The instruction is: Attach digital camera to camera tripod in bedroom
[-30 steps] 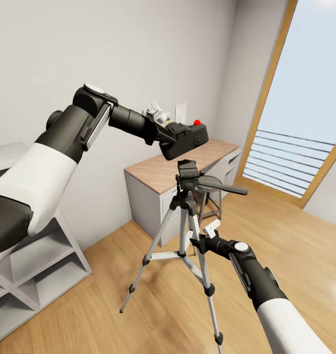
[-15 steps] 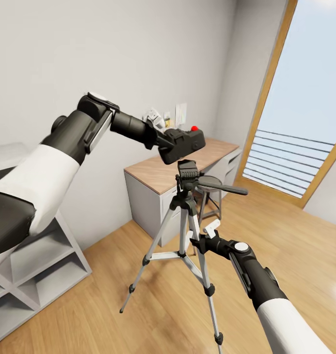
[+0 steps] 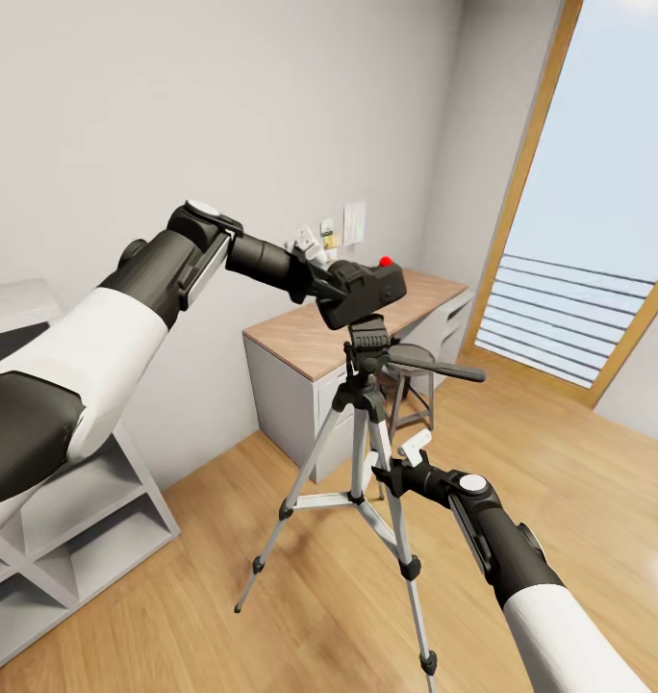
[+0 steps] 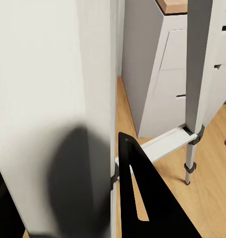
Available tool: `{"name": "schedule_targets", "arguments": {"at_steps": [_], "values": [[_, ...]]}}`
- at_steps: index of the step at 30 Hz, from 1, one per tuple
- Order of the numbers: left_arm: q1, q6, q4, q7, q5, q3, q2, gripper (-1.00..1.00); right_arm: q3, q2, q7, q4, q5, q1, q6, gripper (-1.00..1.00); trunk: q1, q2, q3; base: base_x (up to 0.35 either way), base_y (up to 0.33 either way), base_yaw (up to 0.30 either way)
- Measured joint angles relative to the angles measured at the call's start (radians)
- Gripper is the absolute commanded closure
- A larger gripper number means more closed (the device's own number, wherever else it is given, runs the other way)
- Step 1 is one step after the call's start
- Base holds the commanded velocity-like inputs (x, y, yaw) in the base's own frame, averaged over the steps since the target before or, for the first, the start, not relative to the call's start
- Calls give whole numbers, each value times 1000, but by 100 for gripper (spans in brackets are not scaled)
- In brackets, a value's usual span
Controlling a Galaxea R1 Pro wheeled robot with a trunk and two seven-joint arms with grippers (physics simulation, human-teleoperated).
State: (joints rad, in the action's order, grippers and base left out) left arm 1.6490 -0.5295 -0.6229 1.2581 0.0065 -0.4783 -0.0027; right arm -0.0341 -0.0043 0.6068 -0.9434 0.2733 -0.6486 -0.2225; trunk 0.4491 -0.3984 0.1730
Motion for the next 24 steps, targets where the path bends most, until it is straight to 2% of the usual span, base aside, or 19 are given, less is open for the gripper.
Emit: {"name": "schedule_targets", "arguments": {"at_steps": [11,17,24], "values": [[0,1,-5,1,-1,3,0,100,0,0,0,0,0,0,0,100,0,0,0,0,0,0],[-1,-17,-15,-4,-17,-5,0,100,-1,4,-5,-13,-13,11,-22,100,0,0,0,0,0,0],[-2,0,14,5,8,-1,1,100,-1,4,-2,1,1,9,11,100,0,0,0,0,0,0]]}}
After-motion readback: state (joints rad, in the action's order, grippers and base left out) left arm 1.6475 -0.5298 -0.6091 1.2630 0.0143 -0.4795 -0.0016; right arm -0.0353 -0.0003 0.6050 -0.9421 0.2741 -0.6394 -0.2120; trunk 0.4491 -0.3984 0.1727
